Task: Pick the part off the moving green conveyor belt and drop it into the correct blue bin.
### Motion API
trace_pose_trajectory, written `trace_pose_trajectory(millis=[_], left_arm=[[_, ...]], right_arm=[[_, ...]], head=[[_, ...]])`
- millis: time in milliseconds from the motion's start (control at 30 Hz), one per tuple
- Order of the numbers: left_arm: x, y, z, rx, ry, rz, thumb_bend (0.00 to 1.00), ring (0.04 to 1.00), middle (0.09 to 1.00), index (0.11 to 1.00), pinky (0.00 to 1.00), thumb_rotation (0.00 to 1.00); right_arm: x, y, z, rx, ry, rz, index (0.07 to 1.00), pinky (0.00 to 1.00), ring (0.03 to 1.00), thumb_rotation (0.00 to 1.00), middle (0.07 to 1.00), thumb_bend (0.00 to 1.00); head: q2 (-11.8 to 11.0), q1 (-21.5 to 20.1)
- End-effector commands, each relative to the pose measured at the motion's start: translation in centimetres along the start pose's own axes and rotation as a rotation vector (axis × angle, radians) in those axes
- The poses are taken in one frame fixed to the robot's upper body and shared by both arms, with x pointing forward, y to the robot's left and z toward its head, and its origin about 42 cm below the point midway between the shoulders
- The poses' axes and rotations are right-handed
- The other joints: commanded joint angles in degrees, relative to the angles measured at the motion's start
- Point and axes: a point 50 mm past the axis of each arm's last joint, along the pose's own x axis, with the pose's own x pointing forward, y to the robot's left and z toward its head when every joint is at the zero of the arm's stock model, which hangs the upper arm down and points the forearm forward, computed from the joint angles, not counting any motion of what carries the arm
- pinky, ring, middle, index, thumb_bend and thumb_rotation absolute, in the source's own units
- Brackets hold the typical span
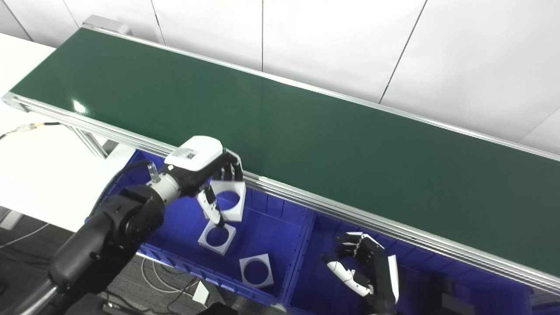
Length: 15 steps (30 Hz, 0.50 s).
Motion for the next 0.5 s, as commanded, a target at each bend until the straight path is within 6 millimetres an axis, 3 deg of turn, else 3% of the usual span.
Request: trace_pose_trajectory(millis=[0,233,467], left_arm=[[0.2,-0.2,0.0,0.035,-0.021,0.035,0.52,0.411,0.446,0.525,0.33,0.00],[1.4,-4.2,-1.0,0.042,0.014,-0.036,0.52,0.372,0.427,0.530,0.29,0.00],[1.7,-4.7,-1.6,0.060,0.028,-0.018,0.52,0.359,0.425,0.537,0.27,0.00]], right_arm=[[0.7,0.3,1.3,0.009,-0.068,0.001,0.493,0.44,0.505,0.15,0.569,0.52],[0.9,0.5,1.3,0.011,-0.070,0.007,0.492,0.44,0.502,0.15,0.567,0.52],[0.9,0.7,1.4,0.017,-0.074,0.004,0.492,0.43,0.499,0.15,0.565,0.52]], head=[[-0.04,-0.29],[-0.22,-0.72],[-0.28,-1.21]])
